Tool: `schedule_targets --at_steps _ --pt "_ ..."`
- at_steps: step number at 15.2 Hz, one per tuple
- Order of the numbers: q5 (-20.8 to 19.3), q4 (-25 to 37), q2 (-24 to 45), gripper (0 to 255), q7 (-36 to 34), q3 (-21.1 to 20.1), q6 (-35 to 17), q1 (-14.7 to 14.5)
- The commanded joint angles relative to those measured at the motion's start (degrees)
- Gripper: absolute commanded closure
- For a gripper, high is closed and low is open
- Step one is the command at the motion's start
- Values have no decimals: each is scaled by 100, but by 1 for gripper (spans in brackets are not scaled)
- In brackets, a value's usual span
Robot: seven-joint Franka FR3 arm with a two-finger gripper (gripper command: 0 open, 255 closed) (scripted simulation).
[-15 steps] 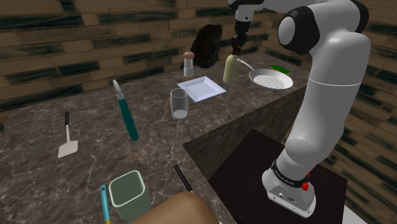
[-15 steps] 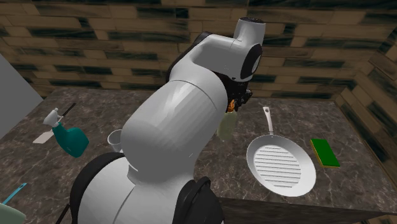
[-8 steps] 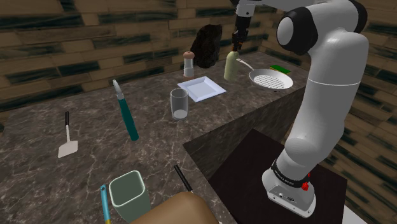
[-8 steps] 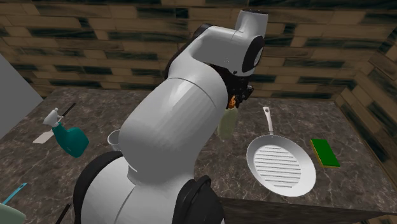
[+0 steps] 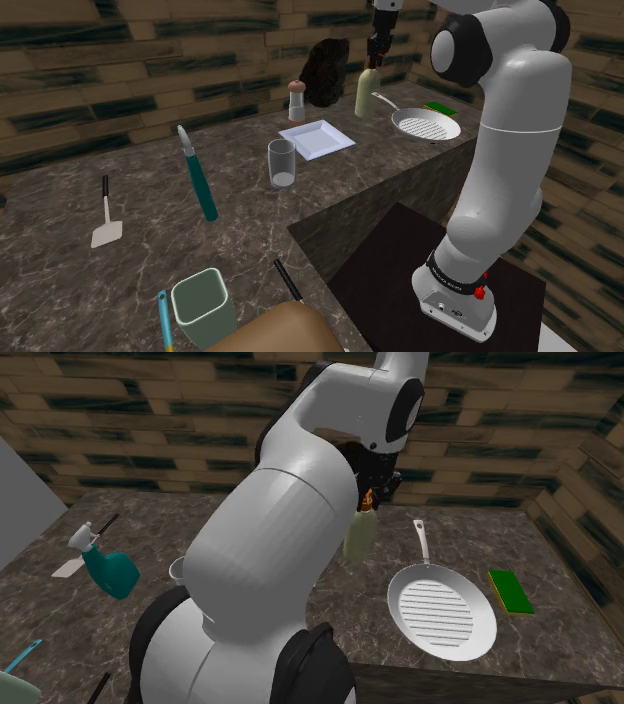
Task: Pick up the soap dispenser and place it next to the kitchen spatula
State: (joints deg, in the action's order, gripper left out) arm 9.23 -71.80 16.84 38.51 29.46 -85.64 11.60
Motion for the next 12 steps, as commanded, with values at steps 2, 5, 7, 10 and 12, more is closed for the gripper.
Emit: schedule_targets --at_steps 2,5,7,10,12 --pt "65 407 126 255 13 5 292 79" --pt "-153 -102 -313 255 -257 -43 166 -238" --pt "-368 -635 -743 255 -554 -123 3 -527" --pt "-642 -1304 -1316 255 -1025 -299 -173 -874" --pt "-789 -1683 -1653 255 -1346 -449 -256 -1056"
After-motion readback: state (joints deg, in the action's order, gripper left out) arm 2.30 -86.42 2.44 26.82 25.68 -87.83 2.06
